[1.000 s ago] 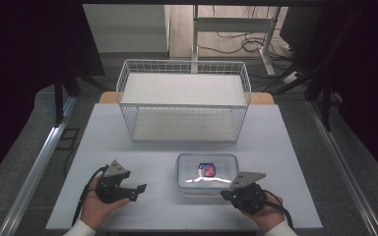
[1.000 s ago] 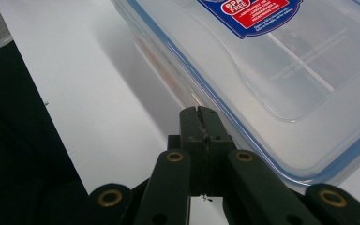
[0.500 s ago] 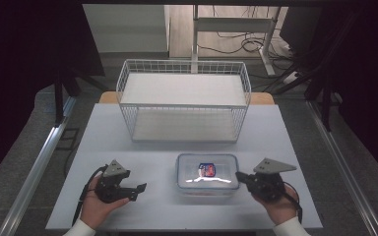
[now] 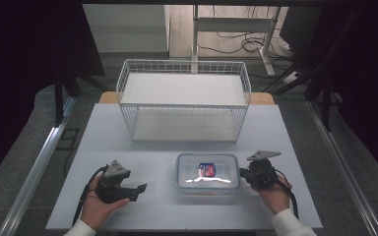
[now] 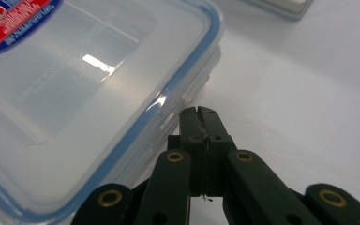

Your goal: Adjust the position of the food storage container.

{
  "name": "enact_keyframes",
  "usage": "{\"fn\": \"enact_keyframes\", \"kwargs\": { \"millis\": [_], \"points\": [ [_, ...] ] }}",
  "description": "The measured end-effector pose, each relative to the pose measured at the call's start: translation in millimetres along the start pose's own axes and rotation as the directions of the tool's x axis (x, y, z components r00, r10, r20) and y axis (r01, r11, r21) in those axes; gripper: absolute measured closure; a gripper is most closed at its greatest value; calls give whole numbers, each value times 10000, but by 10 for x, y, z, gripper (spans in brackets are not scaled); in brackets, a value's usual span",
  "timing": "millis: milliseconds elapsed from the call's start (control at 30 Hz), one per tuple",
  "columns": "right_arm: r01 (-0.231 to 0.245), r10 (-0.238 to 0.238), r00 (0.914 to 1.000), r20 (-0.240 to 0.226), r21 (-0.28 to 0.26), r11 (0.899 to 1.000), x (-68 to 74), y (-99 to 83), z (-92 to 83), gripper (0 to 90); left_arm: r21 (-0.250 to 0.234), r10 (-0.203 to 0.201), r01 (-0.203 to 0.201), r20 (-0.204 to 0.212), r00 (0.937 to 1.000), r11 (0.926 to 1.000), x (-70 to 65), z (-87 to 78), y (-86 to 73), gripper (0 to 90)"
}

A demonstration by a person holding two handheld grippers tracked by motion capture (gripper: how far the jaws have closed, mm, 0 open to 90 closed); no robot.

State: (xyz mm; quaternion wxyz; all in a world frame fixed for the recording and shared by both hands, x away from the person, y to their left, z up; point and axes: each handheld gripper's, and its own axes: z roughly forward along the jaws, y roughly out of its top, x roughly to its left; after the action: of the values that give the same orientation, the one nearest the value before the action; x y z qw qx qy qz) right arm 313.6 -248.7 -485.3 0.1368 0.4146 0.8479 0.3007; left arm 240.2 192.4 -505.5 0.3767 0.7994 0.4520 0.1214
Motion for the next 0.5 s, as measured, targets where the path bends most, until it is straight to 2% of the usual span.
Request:
{"fn": "enact_keyframes", "kwargs": {
  "millis": [133,333,367,500],
  "points": [
    [-40,40,9998,-209,4,10000,45,36,46,888,-41,-42,42,-14,10000,10000,7,-10,1,212],
    [279,-279,9992,-298,-3,9996,170,137,128,888,-27,-44,44,-24,10000,10000,19,-8,2,212],
    [416,-416,9985,-361,0,9991,239,181,166,888,-63,-80,80,-42,10000,9999,33,-17,2,212],
    [687,-686,9964,-498,4,9976,331,228,219,888,-108,-135,135,-63,9999,9999,53,-32,-3,212]
  ]
}}
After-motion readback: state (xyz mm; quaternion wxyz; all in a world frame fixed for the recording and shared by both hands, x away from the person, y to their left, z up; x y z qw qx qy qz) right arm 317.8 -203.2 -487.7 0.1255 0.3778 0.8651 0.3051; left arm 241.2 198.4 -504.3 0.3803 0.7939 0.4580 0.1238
